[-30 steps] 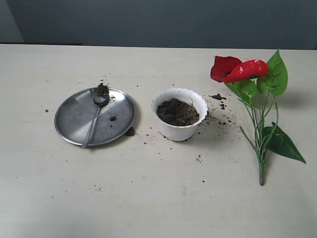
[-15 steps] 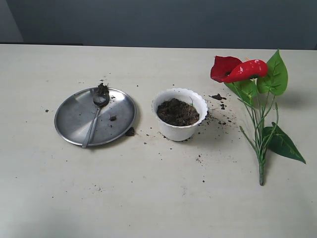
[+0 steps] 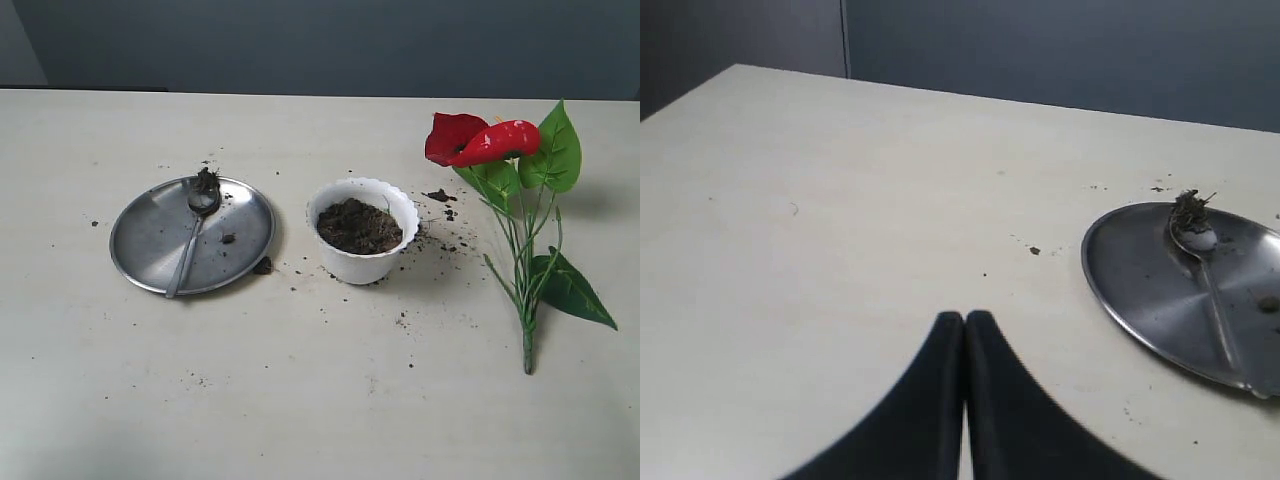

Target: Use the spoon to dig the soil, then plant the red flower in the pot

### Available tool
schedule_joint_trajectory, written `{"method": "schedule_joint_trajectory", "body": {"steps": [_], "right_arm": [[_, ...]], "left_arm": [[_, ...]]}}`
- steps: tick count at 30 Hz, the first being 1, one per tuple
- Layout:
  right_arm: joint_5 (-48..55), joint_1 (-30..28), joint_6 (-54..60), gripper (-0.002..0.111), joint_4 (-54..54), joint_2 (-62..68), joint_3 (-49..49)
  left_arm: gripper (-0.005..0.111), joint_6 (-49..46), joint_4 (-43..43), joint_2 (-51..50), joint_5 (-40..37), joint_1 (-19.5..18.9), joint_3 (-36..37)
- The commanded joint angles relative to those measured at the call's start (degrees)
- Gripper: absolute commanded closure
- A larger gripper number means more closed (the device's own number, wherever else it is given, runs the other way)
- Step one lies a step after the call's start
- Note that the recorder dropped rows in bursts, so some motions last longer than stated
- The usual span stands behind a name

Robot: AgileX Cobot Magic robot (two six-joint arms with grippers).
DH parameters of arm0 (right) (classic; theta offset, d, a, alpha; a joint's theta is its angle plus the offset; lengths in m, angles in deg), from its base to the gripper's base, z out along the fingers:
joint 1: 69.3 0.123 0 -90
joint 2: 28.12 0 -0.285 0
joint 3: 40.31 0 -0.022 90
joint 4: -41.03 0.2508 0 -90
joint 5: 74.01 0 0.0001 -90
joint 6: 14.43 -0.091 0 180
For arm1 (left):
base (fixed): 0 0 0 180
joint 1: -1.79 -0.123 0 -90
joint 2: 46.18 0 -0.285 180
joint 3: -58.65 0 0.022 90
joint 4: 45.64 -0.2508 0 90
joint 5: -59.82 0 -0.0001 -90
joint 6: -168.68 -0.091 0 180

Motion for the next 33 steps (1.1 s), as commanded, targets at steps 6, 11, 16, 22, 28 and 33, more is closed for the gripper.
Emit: {"method": "schedule_joint_trajectory", "body": {"steps": [6,11,16,22,28,33], "right_arm": [[-0.29,-0.21,0.07,0.109,-0.02,-0.35,0.05],[-0.29,-0.21,0.07,0.109,-0.02,-0.35,0.05],[-0.29,-0.21,0.07,0.109,-0.02,-0.35,0.05],[-0.55,-0.21,0.07,0.109,-0.26,-0.35,0.05],[-0.55,-0.21,0.07,0.109,-0.26,-0.35,0.05],[-0.55,-0.21,0.07,0.109,-0.26,-0.35,0.05]], "left_arm": [[0.106,-2.93,-2.38,0.27,1.28,0.18,0.28],[0.106,-2.93,-2.38,0.27,1.28,0.18,0.28],[0.106,0.03,-0.05,0.27,0.98,0.18,0.28],[0.106,0.81,0.54,0.27,0.59,0.18,0.28],[0.106,0.81,0.42,0.27,0.59,0.18,0.28],[0.106,-1.19,1.55,0.27,0.88,0.18,0.28]]}}
